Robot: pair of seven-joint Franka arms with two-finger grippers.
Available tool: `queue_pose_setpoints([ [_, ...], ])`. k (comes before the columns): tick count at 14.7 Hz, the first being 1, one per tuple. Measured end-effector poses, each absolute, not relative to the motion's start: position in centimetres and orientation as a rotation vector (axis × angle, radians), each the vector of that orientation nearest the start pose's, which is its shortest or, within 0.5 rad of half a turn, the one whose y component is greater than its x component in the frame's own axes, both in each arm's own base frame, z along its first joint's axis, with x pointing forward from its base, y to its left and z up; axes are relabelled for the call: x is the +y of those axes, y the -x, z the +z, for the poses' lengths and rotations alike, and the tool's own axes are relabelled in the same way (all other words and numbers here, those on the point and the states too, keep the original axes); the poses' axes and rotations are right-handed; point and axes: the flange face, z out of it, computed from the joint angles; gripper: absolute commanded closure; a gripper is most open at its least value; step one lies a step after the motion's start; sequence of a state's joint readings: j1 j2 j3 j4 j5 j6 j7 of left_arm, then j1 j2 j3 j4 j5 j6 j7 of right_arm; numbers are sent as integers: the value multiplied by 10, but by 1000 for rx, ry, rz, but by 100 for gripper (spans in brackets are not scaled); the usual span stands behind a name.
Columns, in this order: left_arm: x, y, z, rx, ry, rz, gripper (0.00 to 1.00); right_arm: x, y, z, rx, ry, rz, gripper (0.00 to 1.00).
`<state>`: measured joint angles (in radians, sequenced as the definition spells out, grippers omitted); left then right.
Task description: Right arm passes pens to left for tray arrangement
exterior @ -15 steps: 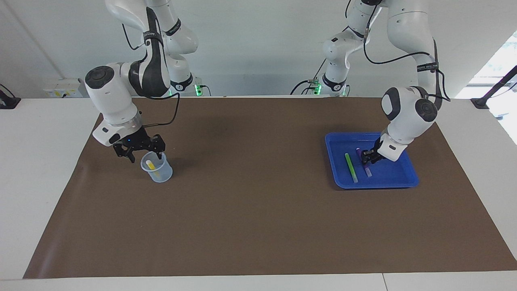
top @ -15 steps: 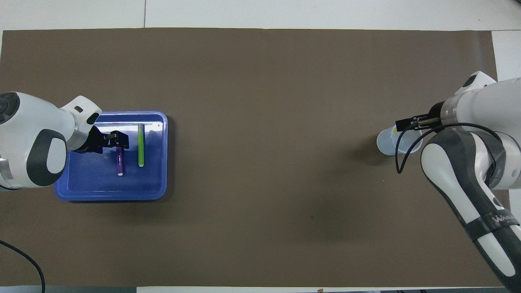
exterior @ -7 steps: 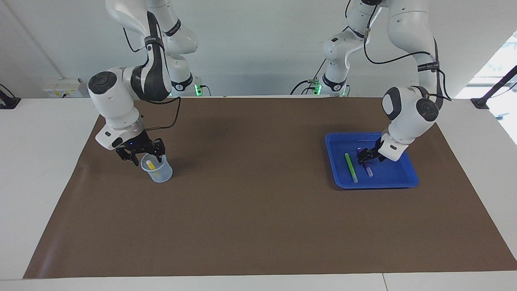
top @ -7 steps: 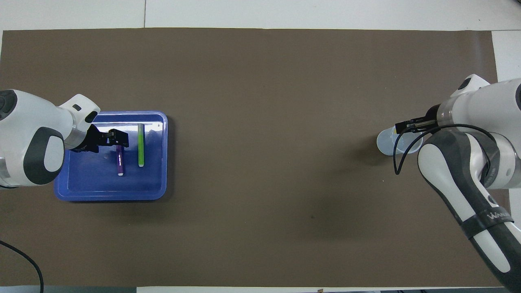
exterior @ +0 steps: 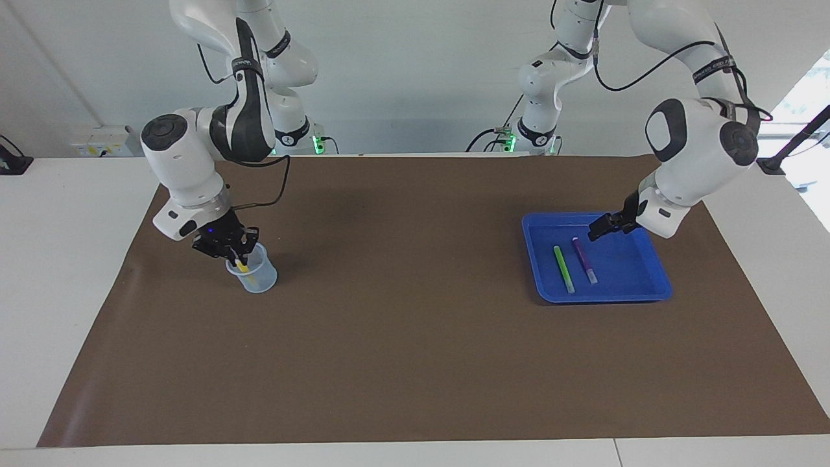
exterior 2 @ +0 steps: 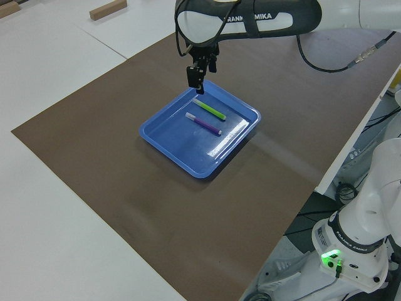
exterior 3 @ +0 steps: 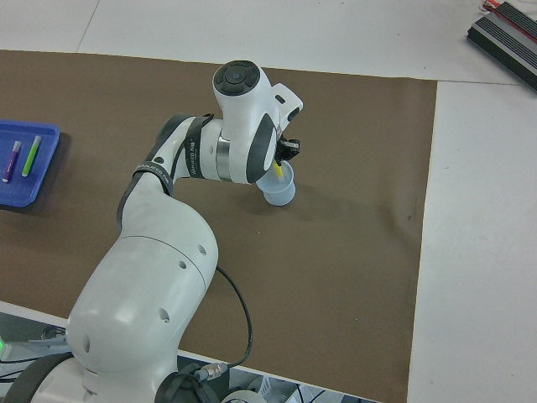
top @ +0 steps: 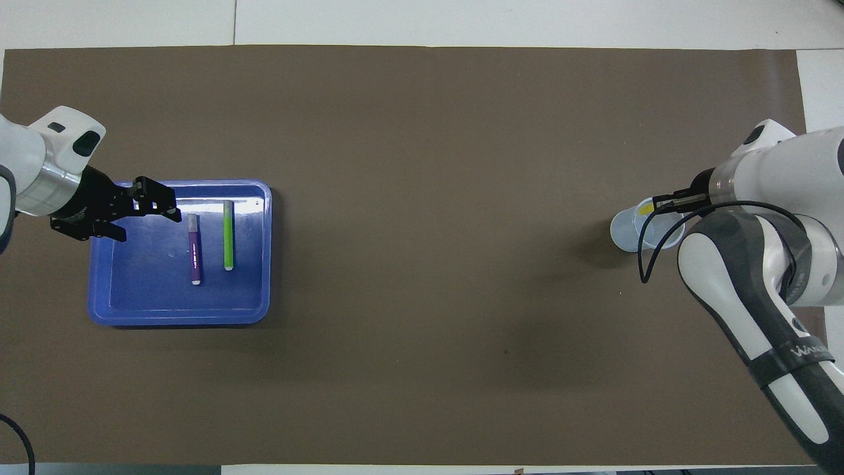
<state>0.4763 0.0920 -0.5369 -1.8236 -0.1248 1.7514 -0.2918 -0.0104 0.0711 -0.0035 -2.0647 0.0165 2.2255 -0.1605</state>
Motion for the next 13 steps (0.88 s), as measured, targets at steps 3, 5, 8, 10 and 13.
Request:
queue_pose_setpoints([
  [3,-74,-541,530,-675,3250,275,0,-7,-565,426,-217,3125,-142,100],
  [5,-101,-523,561,-881,3248,269,0,-5,-557,453,-224,3124,-152,100],
  [8,-127,-503,590,-1181,3238,309,0,-4,-541,509,-228,3122,-114,100],
  [10,-137,-491,602,-1346,3233,347,0,-3,-530,549,-232,3120,-83,100],
  [13,-146,-469,614,-1574,3221,336,0,0,-524,583,-179,3118,-66,100],
])
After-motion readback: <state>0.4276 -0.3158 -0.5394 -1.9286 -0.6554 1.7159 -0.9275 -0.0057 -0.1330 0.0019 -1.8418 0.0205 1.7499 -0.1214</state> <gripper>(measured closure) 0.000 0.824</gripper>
